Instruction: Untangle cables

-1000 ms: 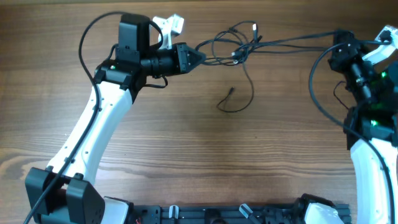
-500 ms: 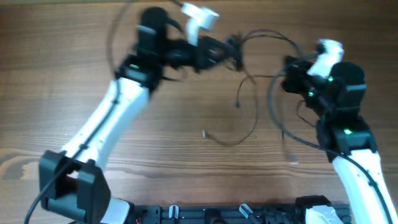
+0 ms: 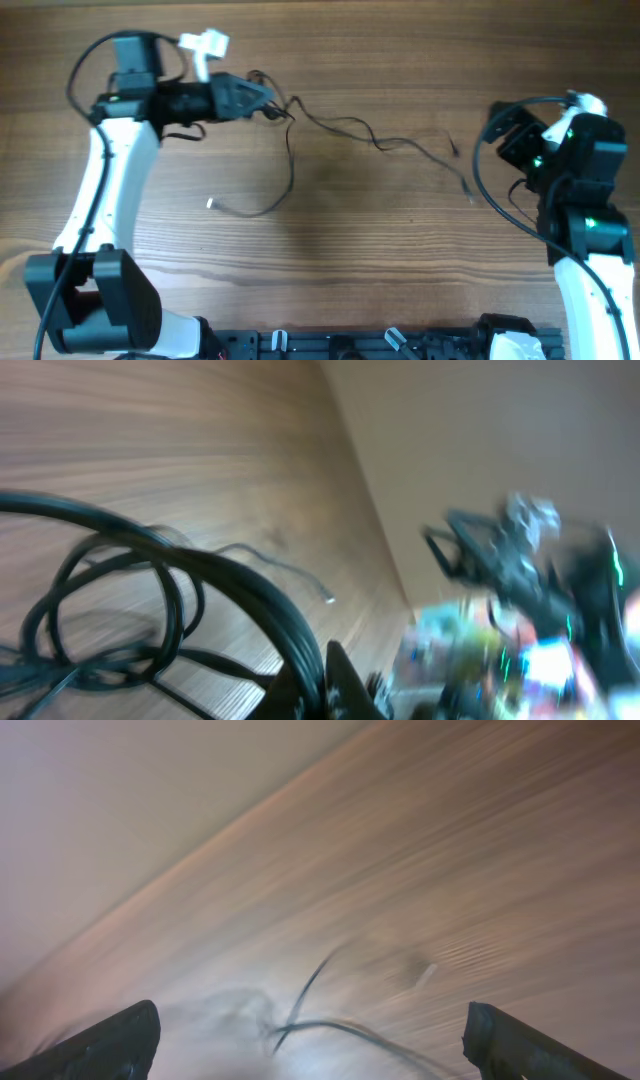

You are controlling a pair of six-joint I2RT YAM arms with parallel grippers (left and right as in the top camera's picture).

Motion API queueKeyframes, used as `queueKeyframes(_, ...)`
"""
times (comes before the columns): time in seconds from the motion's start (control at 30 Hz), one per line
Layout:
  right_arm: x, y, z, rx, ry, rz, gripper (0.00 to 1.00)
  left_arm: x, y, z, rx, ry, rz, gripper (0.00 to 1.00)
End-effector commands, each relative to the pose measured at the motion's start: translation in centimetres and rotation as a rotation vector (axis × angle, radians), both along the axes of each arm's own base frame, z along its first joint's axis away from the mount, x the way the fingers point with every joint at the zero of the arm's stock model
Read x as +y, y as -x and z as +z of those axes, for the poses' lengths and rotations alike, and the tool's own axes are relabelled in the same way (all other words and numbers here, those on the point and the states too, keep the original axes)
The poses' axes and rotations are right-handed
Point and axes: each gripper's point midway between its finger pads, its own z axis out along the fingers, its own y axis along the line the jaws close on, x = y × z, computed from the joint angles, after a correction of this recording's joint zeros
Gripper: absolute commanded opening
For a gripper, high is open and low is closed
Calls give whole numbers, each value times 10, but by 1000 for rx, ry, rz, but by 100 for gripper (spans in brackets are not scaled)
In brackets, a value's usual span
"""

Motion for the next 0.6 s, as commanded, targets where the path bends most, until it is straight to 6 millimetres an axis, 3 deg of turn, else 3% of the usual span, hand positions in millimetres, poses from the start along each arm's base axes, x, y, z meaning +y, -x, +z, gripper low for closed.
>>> queueKeyframes(0.0, 68, 3, 7, -34, -143, 421, 98, -57, 41, 21, -334, 55, -305, 4)
queueKeyframes(0.1, 113, 10, -2, -34, -227, 675, 92, -81, 57, 22, -348, 67, -380, 4)
queueKeyframes(0.17, 137, 14, -1, -70, -251, 812, 81, -83, 61, 24, -347, 84, -393, 4)
queueKeyframes(0.33, 207, 13, -4, -163, -242, 1045, 79, -81, 61, 27, -345, 103, -394, 4)
queueKeyframes(0.37, 220, 15, -2, -189, -240, 1084, 75, -81, 61, 27, -345, 100, -393, 4)
queueKeyframes(0.43, 228, 18, 4, -188, -277, 1091, 75, -79, 54, 18, -336, 40, -360, 4)
queueKeyframes(0.57, 233, 14, 15, -248, -267, 1102, 75, -78, 51, 17, -343, 32, -352, 4)
